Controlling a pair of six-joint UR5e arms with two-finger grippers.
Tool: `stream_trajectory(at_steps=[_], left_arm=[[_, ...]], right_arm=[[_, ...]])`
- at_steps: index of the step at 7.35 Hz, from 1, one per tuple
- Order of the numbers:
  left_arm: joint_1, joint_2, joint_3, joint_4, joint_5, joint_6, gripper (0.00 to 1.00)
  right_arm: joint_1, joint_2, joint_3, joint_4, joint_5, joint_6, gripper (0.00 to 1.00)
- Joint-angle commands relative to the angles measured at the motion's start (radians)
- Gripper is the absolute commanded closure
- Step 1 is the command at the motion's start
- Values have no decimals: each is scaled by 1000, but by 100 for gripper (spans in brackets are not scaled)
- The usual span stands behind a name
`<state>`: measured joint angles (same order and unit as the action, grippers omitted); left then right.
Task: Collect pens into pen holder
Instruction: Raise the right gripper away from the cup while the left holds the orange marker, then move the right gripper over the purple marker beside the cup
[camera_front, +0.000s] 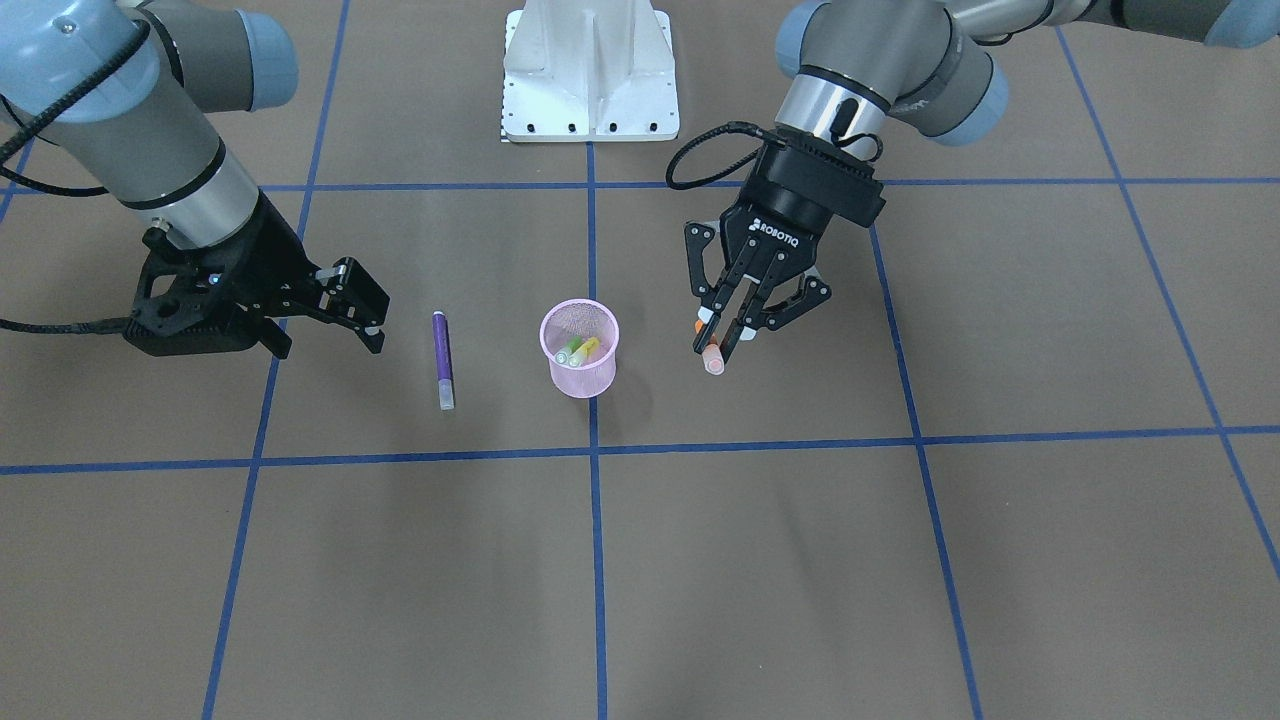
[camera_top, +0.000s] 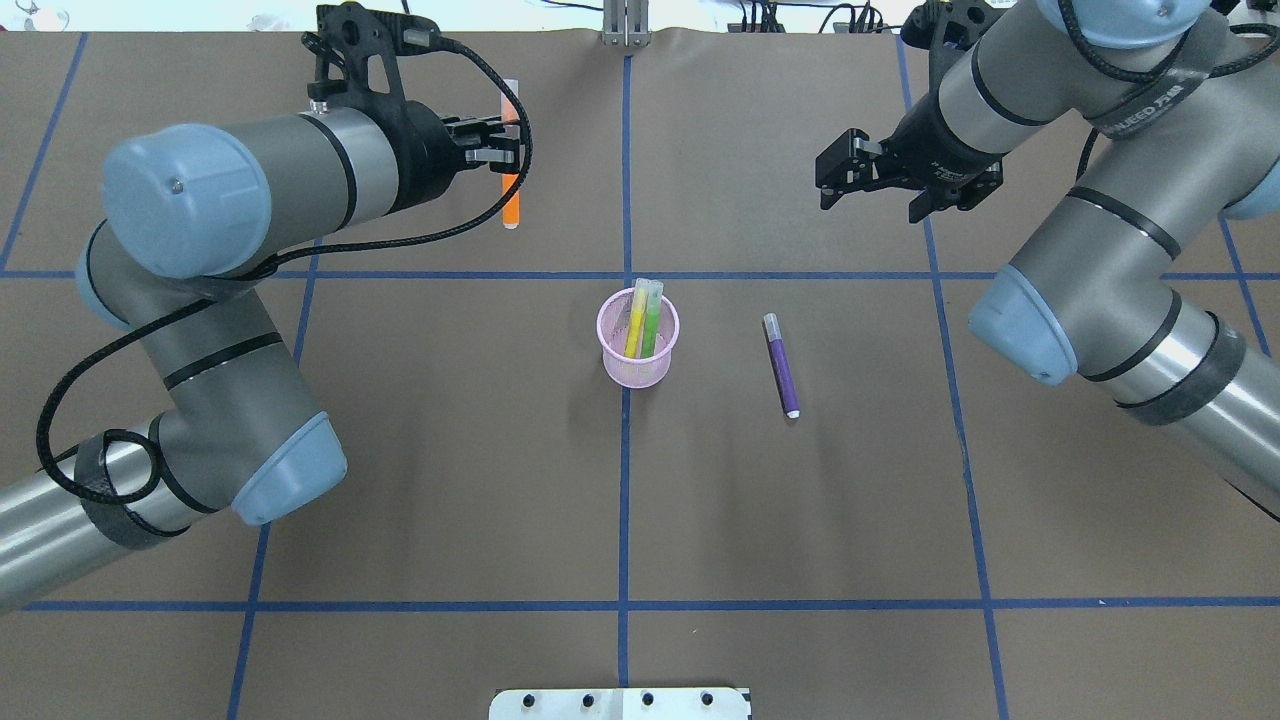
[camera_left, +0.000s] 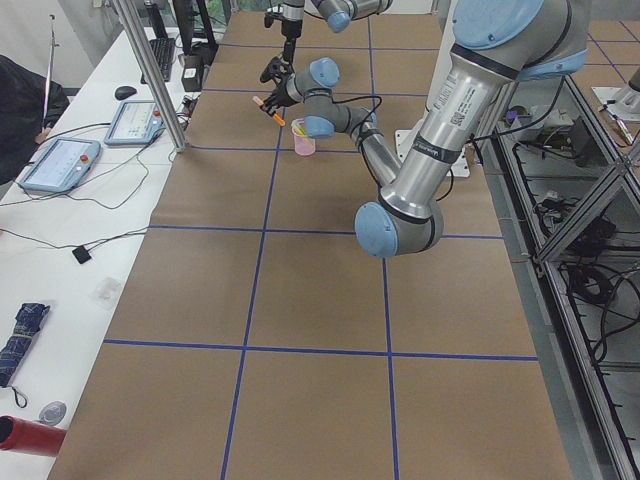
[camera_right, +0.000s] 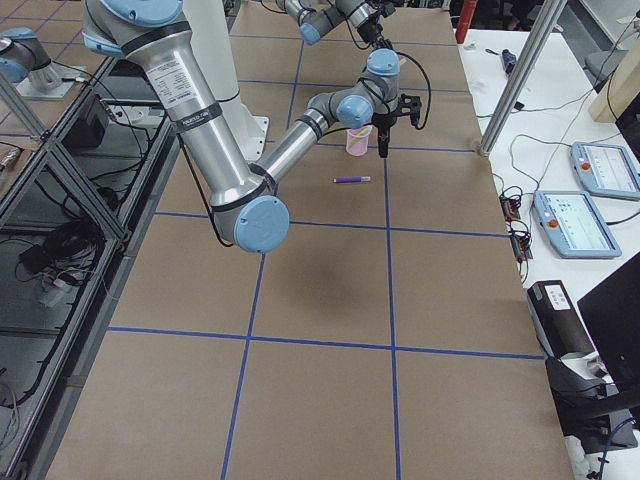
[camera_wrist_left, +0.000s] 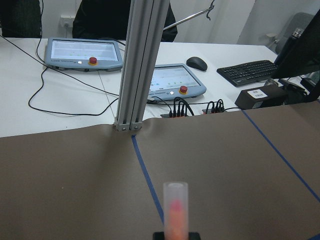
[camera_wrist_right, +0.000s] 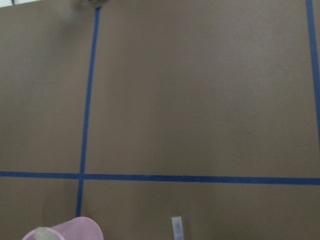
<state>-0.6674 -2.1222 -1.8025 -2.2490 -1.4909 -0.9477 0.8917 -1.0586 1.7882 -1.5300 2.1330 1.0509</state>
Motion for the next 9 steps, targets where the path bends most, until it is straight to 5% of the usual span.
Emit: stream_trajectory(at_steps=[1, 4, 9], left_arm=[[35, 4, -35, -14, 17, -37, 100], [35, 4, -35, -14, 17, -37, 100], [40, 5, -31, -14, 17, -37, 100]], right_arm=[[-57, 28, -110, -15, -1, -2, 1], [-128, 111, -275, -6, -10, -5, 1], [-218, 88, -294, 39, -84, -99, 8]])
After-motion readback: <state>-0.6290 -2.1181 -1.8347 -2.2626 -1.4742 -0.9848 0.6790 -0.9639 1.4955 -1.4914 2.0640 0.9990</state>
